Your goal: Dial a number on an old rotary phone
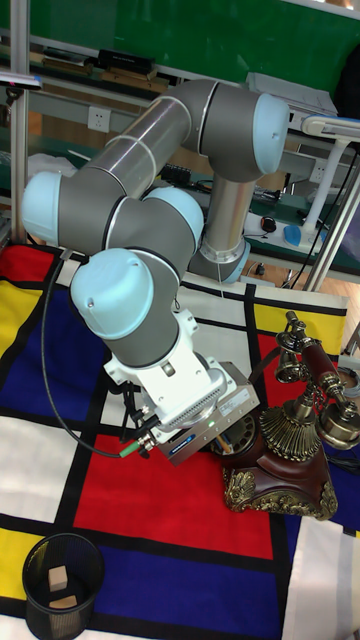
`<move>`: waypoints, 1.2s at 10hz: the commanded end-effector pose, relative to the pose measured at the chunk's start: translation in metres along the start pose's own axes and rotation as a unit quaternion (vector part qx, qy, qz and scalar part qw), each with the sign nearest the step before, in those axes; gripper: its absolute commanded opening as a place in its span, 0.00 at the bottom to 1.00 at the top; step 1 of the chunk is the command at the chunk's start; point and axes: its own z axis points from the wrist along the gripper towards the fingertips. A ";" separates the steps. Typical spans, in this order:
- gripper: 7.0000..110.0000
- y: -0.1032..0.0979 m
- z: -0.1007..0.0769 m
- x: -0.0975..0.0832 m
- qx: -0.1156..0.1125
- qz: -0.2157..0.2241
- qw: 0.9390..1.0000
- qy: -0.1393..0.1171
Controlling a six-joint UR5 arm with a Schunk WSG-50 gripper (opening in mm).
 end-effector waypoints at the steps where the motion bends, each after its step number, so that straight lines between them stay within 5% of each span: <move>1: 0.00 0.001 -0.002 -0.002 -0.003 0.001 1.000 -0.004; 12: 0.00 -0.005 0.000 0.005 0.002 0.002 1.000 -0.004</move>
